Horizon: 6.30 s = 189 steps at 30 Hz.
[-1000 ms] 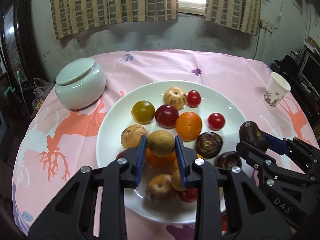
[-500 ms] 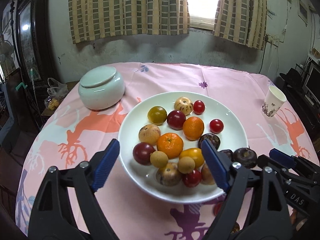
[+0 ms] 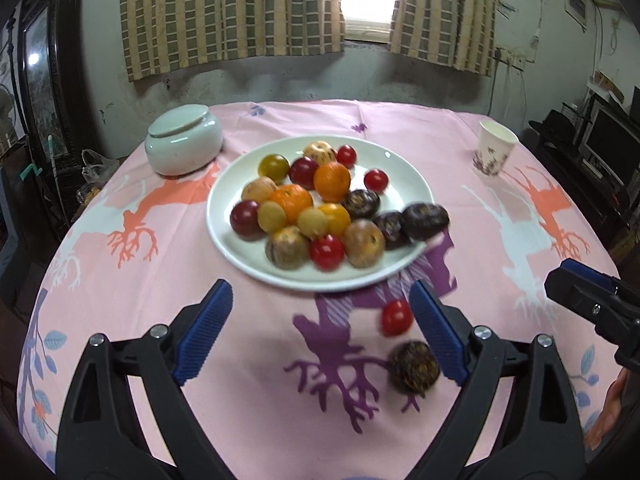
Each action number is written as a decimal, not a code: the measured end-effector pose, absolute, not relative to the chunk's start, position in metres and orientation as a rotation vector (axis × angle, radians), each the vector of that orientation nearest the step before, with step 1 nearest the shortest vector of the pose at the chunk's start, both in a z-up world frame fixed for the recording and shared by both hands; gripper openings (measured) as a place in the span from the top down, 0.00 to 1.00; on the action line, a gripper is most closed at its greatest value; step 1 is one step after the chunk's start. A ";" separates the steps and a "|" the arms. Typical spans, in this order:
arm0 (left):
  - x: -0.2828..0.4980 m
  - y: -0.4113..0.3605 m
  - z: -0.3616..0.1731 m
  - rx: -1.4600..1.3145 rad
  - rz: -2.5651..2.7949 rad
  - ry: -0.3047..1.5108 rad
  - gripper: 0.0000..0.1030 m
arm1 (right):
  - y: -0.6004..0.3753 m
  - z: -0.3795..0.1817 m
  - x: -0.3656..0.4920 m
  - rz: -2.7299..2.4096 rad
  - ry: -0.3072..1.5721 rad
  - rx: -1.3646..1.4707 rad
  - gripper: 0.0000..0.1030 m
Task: Organize fruits
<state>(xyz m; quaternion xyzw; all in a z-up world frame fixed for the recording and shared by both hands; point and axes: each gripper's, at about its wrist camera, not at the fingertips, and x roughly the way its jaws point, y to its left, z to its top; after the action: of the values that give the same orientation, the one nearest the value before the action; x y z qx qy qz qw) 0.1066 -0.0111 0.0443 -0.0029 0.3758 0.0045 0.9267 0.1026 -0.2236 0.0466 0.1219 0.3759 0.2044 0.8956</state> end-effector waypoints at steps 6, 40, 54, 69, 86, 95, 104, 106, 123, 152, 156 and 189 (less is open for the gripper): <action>0.091 -0.034 0.016 0.023 -0.033 0.829 0.11 | -0.243 0.026 0.082 0.425 0.792 0.327 0.34; 0.059 -0.035 -0.015 0.045 -0.124 0.851 0.63 | -0.243 0.004 0.082 0.330 0.808 0.240 0.12; 0.069 -0.018 -0.025 -0.024 -0.140 0.879 0.40 | -0.219 -0.008 0.083 0.358 0.846 0.159 0.12; 0.068 -0.016 -0.024 -0.014 -0.122 0.882 0.59 | -0.212 -0.003 0.076 0.372 0.817 0.098 0.12; 0.066 0.032 -0.014 -0.107 -0.077 0.841 0.59 | -0.123 -0.002 0.113 0.421 0.851 -0.111 0.12; 0.069 0.033 -0.017 -0.125 -0.084 0.853 0.59 | -0.097 -0.016 0.130 0.436 0.909 -0.143 0.42; 0.071 0.034 -0.020 -0.129 -0.082 0.867 0.59 | -0.093 -0.024 0.140 0.446 0.932 -0.107 0.58; 0.071 0.033 -0.021 -0.127 -0.081 0.868 0.59 | -0.095 -0.023 0.138 0.440 0.925 -0.118 0.63; 0.068 0.029 -0.019 -0.099 -0.053 0.855 0.59 | -0.136 0.004 0.115 0.530 0.826 -0.076 0.70; 0.120 0.024 0.038 -0.043 -0.047 0.793 0.59 | -0.123 0.050 0.159 0.501 0.705 -0.117 0.74; 0.168 0.018 0.060 -0.011 -0.031 0.756 0.59 | -0.124 0.057 0.199 0.526 0.724 -0.019 0.74; 0.079 0.028 0.053 -0.083 0.065 0.782 0.02 | -0.179 0.047 0.084 0.379 0.741 -0.028 0.35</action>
<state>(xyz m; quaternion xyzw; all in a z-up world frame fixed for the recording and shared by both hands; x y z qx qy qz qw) 0.0794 0.0279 0.0531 -0.0406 0.3808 0.0317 0.9232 0.0840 -0.1789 0.0468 -0.0138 0.3597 0.1841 0.9146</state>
